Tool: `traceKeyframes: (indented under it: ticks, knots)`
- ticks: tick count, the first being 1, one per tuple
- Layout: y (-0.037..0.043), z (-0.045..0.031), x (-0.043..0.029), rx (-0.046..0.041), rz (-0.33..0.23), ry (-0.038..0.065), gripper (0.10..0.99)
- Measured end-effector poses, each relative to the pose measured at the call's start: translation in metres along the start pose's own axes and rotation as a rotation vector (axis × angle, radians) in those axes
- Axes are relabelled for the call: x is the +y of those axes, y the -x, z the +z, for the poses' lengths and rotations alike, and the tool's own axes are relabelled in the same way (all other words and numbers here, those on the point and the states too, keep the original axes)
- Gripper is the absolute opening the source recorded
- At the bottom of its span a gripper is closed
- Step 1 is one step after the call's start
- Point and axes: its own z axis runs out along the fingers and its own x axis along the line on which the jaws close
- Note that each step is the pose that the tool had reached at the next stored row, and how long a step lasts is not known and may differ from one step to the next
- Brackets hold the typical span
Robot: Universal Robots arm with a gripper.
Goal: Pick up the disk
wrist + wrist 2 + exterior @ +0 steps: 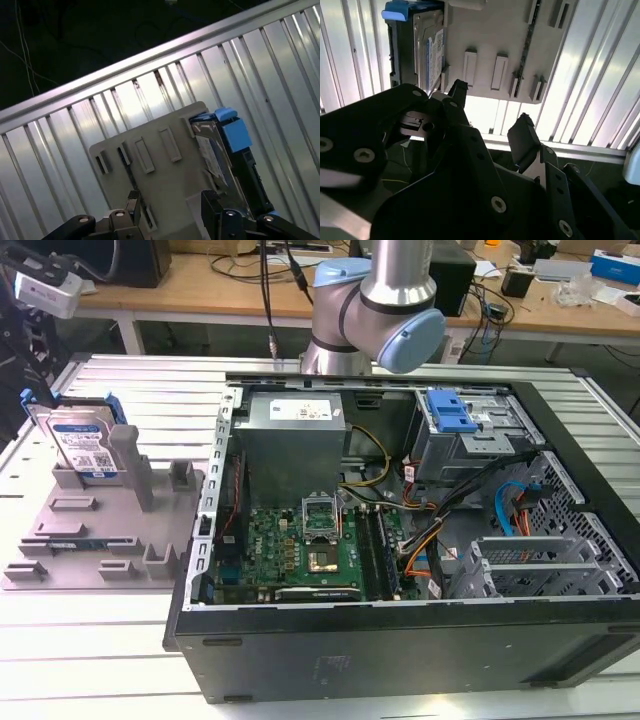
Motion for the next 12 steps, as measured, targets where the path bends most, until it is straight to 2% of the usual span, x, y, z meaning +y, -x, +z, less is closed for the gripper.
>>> traceKeyframes:
  ticks: [4,6,12]
  knots:
    - [0.0000,0.0000,-0.0001,-0.0077,-0.055,-0.021,0.600]
    - [0.0001,0.0001,-0.0002,-0.0086,-0.082,-0.027,0.600]
    - [0.0000,0.0018,-0.0002,0.0051,-0.234,-0.029,0.600]
